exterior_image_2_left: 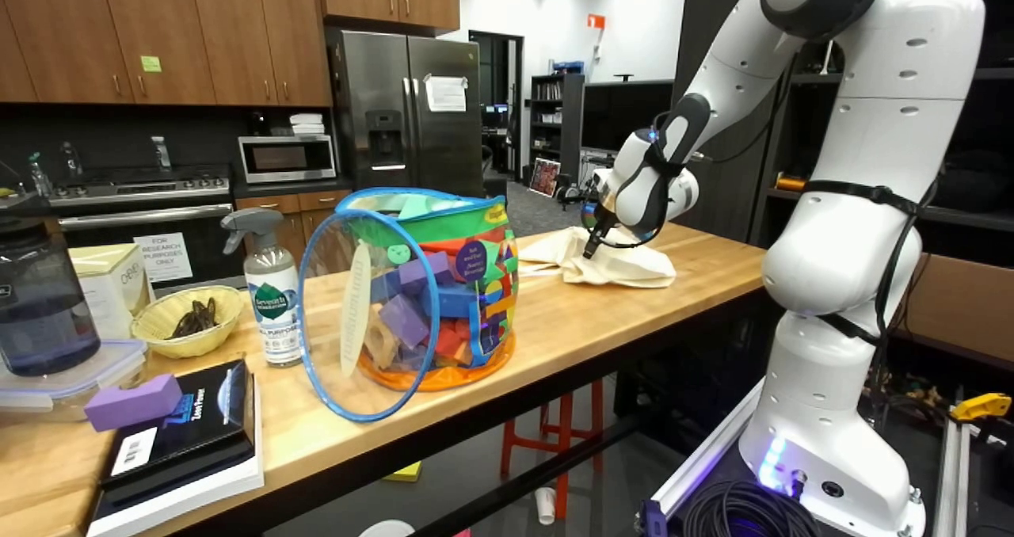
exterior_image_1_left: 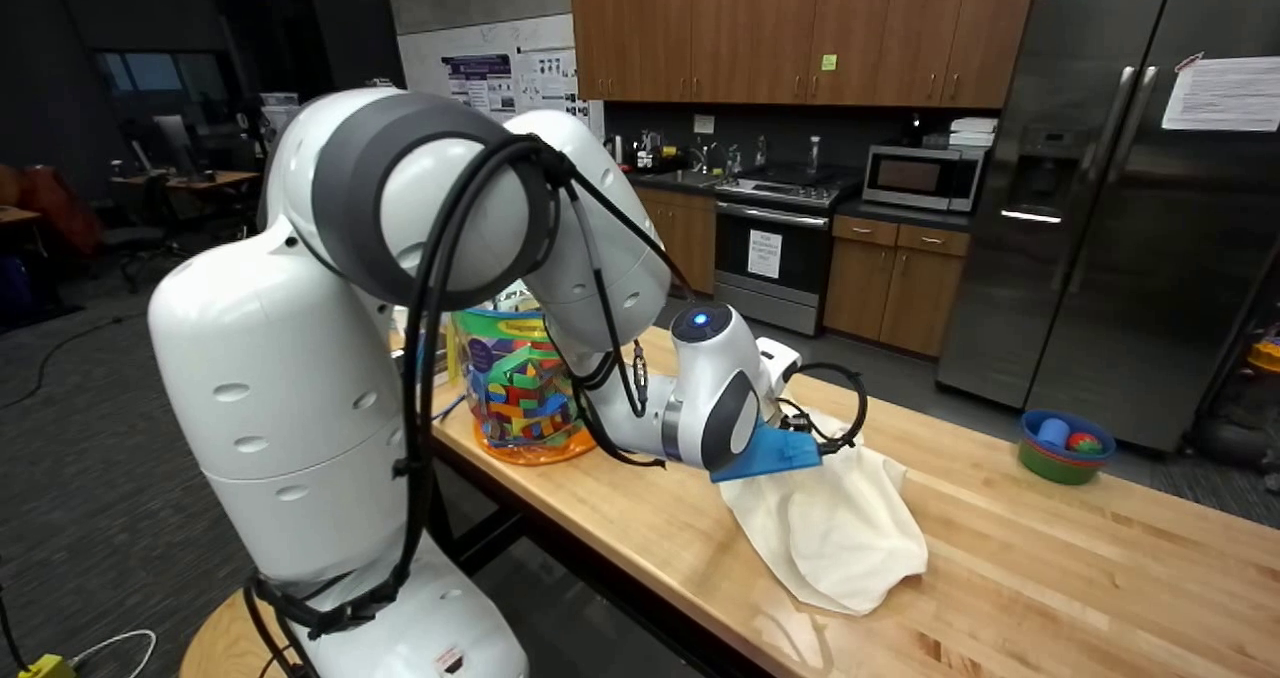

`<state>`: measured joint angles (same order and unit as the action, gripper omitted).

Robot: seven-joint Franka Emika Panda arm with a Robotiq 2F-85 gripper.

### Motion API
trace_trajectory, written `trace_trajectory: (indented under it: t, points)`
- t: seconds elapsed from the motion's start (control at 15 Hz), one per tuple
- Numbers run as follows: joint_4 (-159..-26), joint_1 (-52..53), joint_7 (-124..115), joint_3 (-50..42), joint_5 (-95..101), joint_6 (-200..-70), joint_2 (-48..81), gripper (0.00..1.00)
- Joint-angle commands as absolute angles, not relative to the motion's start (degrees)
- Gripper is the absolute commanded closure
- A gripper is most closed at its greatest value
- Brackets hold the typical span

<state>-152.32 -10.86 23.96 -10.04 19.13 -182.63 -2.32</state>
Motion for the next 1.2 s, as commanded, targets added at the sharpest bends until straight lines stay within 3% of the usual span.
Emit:
trace_trajectory:
  t: [0.0, 0.07, 0.4, 1.13]
  points:
    - [-150.5, -9.3, 29.2, -11.5, 15.8, -178.1, -4.0, 0.94]
    - [-150.3, -8.0, 31.9, -11.8, 12.2, -176.4, -5.0, 0.99]
    - [-145.4, -4.2, 48.0, -15.5, -6.1, -160.6, -10.2, 0.99]
    - [-135.1, -4.5, 46.2, -13.1, -5.8, -144.5, -11.2, 0.99]
